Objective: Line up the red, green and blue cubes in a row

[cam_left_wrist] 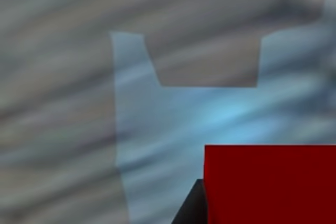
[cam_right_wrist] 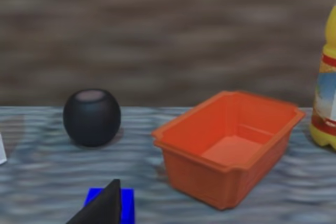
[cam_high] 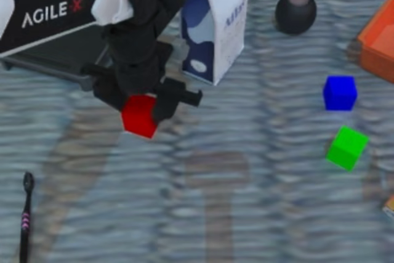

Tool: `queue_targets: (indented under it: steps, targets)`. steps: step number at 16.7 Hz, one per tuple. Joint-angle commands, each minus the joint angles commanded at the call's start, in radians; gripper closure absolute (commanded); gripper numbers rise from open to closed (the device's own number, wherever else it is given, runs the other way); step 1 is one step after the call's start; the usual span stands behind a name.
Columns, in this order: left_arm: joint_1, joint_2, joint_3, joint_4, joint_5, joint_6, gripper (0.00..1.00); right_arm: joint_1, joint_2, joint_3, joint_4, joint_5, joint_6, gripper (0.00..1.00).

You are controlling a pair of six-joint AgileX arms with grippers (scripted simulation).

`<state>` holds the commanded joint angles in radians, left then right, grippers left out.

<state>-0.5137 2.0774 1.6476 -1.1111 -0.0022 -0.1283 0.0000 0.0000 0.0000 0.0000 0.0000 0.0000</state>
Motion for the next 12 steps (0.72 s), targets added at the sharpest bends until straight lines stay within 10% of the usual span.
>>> queue_targets:
  steps: [12]
  targets:
    - [-0.107, -0.176, -0.180, 0.002, -0.011, -0.489, 1.00, 0.000, 0.000, 0.000, 0.000, 0.000, 0.000, 0.00]
